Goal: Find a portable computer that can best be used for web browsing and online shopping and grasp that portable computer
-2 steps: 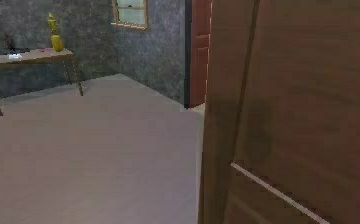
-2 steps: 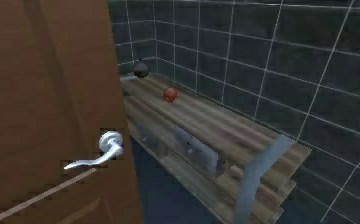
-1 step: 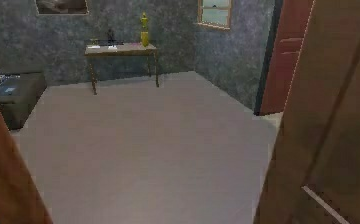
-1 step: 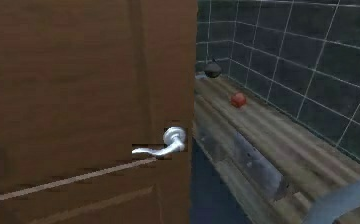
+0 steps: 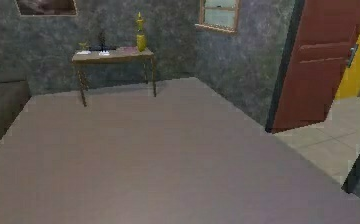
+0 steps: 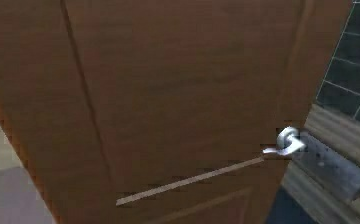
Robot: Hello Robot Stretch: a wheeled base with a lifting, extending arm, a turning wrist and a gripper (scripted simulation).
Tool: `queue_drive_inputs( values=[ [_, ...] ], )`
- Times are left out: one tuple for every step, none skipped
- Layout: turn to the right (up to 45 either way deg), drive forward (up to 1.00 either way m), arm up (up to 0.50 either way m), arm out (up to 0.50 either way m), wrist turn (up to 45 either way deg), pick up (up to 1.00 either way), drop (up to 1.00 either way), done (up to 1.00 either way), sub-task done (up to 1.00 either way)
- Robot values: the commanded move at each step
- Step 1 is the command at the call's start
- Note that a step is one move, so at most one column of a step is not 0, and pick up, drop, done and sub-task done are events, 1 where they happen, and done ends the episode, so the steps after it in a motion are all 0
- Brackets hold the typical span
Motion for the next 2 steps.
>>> queue_drive_inputs(
  values=[
    [-36.0,0.00,0.00,0.00,0.0,0.00,0.00,0.00,0.00],
    [0.0,1.00,0.00,0.00,0.0,0.00,0.00,0.00,0.00]
  ],
)
